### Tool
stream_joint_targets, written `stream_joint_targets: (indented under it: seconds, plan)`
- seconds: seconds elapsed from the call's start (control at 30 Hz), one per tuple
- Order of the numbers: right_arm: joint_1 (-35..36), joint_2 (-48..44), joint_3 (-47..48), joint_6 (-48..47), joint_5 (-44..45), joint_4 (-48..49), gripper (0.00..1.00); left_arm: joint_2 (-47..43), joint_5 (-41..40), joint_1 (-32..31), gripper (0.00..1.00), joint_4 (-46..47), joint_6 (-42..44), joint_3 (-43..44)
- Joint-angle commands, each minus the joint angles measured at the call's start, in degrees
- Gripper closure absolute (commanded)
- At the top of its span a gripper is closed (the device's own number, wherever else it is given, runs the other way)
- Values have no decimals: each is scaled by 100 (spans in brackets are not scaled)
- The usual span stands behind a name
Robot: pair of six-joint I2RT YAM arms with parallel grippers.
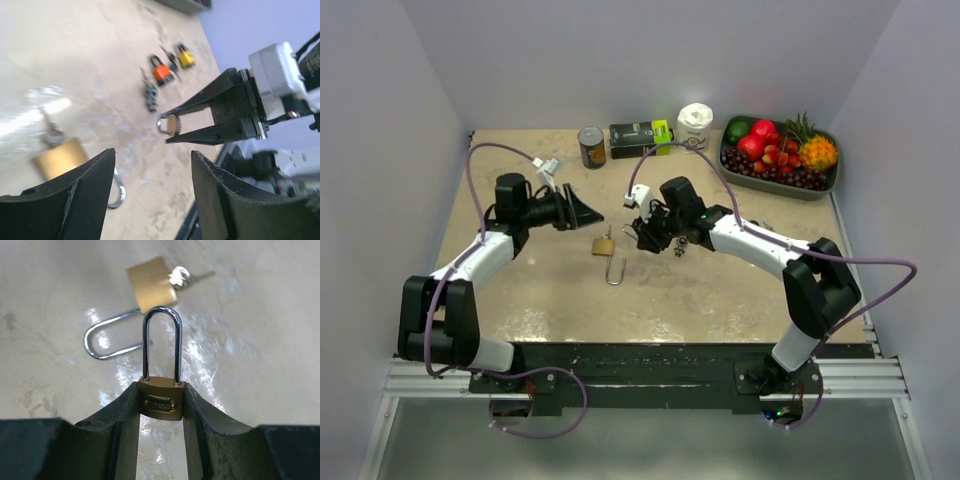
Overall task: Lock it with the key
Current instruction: Place the lock at the center of the board.
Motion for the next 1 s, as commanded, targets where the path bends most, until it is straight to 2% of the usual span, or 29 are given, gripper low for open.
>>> stream_joint_targets:
  seconds: [0.0, 0.13, 0.23, 0.63, 0.83, 0.97]
  plan:
    - [-189, 120, 285, 1629, 512, -15, 100, -209, -618, 644, 32, 307, -65, 100]
    - [-198, 312, 294, 3164, 1531, -241, 100, -94, -672, 953, 32, 246, -47, 276]
    - [-207, 524, 320, 3695, 2077, -523, 100, -103, -698, 1050, 32, 193, -38, 224]
    - [-207, 1446, 900, 4671, 2964, -1077, 100, -112, -751, 1050, 33, 246, -197, -102]
    - [-251, 1728, 1076, 5145, 3079, -1385, 100, -103, -795, 1050, 34, 96, -100, -84]
    - [-251, 1816, 1120, 5304, 3167, -1508, 96, -85, -795, 1059, 34, 79, -100, -66]
